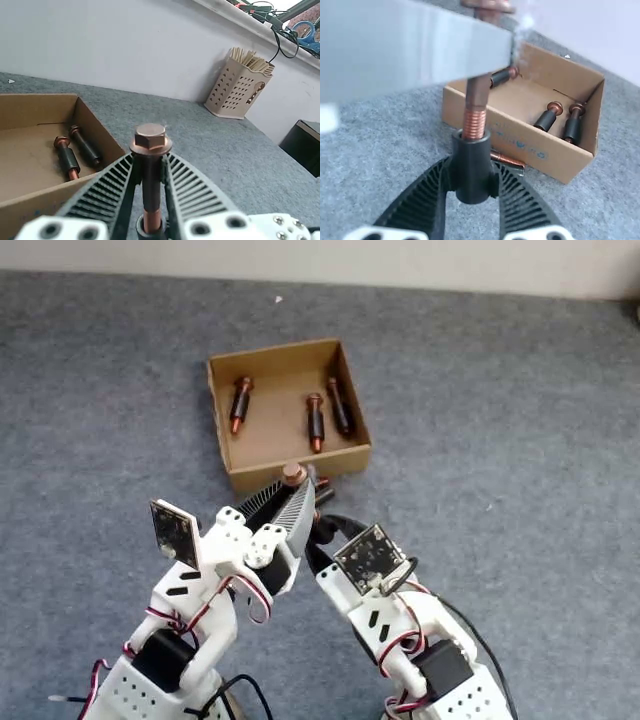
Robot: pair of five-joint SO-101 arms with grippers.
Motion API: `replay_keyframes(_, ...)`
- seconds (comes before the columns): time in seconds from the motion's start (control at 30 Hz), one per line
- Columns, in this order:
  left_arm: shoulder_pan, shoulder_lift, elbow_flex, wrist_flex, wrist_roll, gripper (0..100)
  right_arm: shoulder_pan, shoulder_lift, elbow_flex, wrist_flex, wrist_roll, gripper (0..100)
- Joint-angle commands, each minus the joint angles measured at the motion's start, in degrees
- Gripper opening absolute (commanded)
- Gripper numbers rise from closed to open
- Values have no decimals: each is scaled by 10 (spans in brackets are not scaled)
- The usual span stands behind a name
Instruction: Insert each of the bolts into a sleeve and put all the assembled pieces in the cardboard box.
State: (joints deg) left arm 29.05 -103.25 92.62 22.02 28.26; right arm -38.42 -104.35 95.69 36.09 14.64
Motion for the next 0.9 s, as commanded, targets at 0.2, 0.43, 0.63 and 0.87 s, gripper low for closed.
replay_keyframes(0.2, 21, -7, -45, 114, -6, 8, -1, -9, 23, -20, 4, 5)
replay_keyframes(0.43, 58, -7, -95, 262, -6, 215, 27, -9, 22, -22, 4, 5)
replay_keyframes(0.63, 55, -7, -98, 282, -11, 240, 52, -9, 22, -22, 1, 5)
replay_keyframes(0.87, -57, -7, -149, 319, -65, 114, 121, -7, 23, -19, -79, 5)
